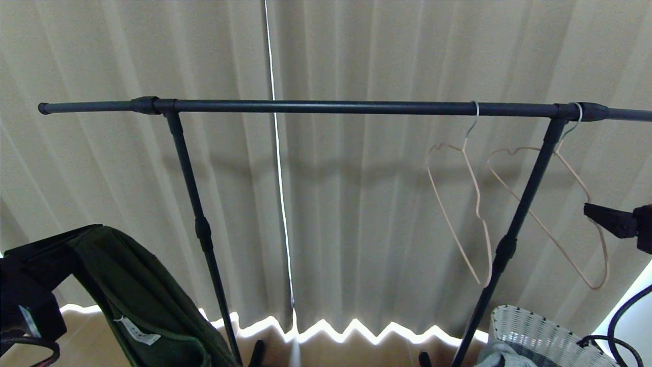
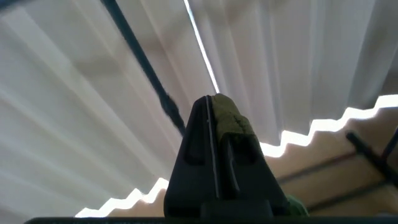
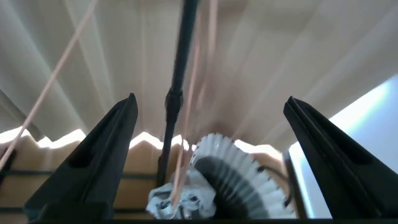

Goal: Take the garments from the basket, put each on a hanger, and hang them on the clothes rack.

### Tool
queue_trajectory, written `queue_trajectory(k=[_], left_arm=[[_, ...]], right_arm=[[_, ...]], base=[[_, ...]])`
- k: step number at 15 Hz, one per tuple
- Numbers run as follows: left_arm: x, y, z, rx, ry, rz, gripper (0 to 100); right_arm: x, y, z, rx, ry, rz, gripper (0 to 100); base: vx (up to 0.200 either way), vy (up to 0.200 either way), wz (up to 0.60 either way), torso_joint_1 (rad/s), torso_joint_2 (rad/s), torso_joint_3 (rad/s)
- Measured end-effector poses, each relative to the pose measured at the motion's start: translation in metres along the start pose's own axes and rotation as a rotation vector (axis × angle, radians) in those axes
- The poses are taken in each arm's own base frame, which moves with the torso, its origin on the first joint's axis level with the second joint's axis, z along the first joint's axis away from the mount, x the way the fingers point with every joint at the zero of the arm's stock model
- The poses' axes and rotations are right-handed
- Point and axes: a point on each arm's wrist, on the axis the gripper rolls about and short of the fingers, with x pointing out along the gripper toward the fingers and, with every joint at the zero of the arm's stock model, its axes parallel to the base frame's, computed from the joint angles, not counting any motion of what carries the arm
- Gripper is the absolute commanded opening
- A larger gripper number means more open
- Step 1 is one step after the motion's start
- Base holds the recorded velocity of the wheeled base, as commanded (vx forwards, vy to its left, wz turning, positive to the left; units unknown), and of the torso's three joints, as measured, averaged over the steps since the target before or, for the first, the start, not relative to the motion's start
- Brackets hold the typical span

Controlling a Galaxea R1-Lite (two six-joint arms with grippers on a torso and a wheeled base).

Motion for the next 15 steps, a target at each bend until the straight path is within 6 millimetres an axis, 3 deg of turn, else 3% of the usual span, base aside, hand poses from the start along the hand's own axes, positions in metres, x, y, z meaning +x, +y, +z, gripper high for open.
queue_trajectory(k=[6,11,12,15], left_arm=[[-0.001,-0.002,-0.005,0.000,-0.001,0.001,0],[-0.005,-0.002,-0.006,0.000,-0.011,0.002,0],[-0.006,-0.002,-0.006,0.000,-0.014,0.003,0],[-0.007,-0.001,-0.006,0.000,-0.018,0.005,0]], right_arm=[[0.054,0.003,0.002,0.011,0.137,-0.022,100],[0.078,0.002,0.008,0.016,0.165,-0.030,100],[0.081,0.003,0.007,0.015,0.173,-0.030,0],[0.085,0.003,0.006,0.014,0.184,-0.030,0]], base=[[0.000,0.000,0.00,0.000,0.00,0.000],[0.000,0.000,0.00,0.000,0.00,0.000],[0.000,0.000,0.00,0.000,0.00,0.000],[0.000,0.000,0.00,0.000,0.00,0.000]])
